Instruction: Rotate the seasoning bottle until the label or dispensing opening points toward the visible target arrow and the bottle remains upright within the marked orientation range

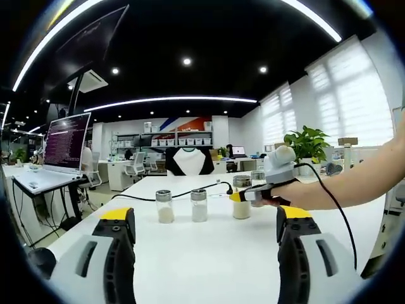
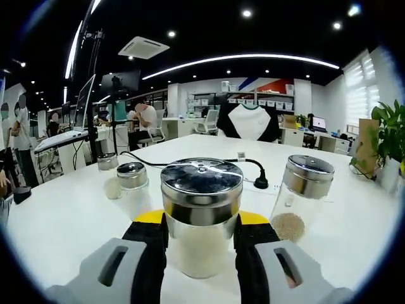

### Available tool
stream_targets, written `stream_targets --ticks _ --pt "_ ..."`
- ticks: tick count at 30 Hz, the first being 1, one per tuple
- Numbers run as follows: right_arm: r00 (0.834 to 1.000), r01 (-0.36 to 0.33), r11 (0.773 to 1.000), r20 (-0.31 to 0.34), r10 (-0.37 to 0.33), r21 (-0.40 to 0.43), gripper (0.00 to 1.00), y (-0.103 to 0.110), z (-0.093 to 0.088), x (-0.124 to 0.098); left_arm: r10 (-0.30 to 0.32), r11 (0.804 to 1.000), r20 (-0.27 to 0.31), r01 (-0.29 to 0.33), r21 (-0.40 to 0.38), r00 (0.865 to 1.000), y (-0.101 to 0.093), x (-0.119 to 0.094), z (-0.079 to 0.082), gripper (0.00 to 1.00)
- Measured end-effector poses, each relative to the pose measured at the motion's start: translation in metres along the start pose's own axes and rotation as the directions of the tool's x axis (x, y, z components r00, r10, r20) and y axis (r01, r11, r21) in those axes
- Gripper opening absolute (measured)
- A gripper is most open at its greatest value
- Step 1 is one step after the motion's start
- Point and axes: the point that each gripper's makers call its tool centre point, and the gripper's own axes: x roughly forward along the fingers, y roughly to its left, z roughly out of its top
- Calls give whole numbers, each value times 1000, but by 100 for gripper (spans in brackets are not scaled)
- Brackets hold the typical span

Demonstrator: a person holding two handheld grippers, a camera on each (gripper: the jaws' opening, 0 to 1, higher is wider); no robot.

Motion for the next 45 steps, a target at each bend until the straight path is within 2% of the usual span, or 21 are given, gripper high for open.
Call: stream_targets --ticks 11,15,18,22,31,37,45 --pt "1000 7 1000 -8 -7 8 39 8 -6 -25 -21 1000 -3 21 2 1000 -4 1 0 98" --pt "1000 5 1000 -11 -5 13 39 6 -8 -26 -24 1000 -4 24 0 1000 -6 1 0 98" --pt "1000 -5 1000 -10 5 13 39 5 -12 -35 -40 999 13 40 -6 999 -12 2 2 99" --pt "1000 -13 1000 -6 13 14 39 2 -15 -48 -33 999 16 33 4 999 -11 3 2 99" --pt "1000 -15 1000 -2 15 25 39 -1 -22 -71 -37 999 3 37 -2 999 -16 3 -1 99" --pt "1000 -23 999 -9 23 27 39 1 -26 -83 -46 999 2 46 0 999 -20 2 -1 99" --pt "999 -46 999 -2 46 24 39 12 -33 -110 -56 998 8 56 -20 998 -22 -1 2 99"
